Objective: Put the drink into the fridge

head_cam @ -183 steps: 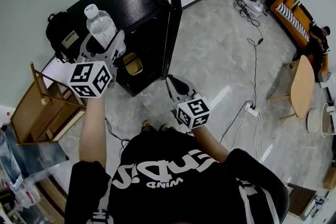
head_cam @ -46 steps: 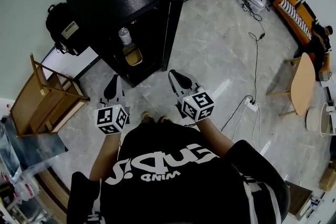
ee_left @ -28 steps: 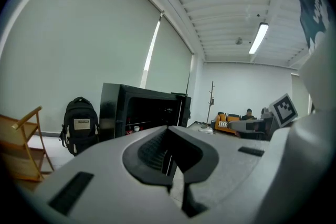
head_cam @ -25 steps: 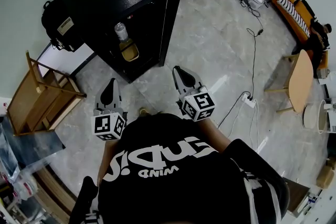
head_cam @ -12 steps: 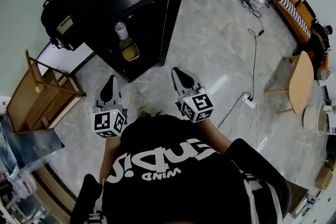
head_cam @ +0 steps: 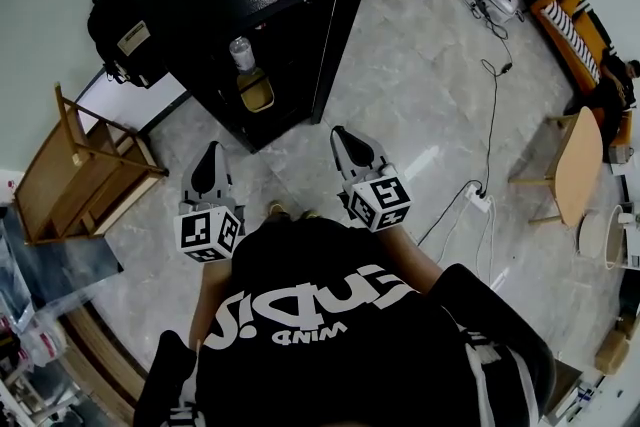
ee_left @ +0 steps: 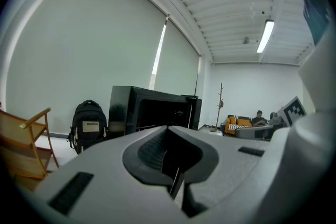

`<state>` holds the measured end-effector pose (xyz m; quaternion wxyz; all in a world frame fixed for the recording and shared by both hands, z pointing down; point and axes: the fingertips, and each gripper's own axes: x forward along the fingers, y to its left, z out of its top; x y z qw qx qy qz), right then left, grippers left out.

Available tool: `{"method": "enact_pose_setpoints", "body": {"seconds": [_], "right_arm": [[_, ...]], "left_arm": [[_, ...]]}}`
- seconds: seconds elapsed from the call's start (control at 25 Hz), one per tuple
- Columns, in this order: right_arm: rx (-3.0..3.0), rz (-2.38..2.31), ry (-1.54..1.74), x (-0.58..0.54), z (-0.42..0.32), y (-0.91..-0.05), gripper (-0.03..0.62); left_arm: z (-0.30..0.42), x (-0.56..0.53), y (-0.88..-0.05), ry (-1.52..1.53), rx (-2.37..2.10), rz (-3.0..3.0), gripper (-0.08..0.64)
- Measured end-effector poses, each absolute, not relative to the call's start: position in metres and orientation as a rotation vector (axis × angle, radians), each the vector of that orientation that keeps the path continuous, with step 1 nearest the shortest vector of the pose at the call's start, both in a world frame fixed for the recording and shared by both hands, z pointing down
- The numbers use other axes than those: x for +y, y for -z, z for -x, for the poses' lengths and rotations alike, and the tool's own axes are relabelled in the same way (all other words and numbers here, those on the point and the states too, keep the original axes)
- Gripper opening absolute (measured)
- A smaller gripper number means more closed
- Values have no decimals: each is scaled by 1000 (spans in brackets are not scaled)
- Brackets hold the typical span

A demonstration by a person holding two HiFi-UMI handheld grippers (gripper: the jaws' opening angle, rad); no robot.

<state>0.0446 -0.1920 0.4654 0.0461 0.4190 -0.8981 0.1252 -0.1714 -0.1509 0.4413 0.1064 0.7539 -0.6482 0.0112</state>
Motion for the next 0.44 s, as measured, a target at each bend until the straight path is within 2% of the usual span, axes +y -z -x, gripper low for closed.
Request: {"method": "enact_pose_setpoints", "body": {"seconds": [0.44], "right_arm": [[-2749, -1275, -389, -187, -38, -467, 15]], "left_arm": [[180, -142, -445, -44, -1938, -2197, 8]]}}
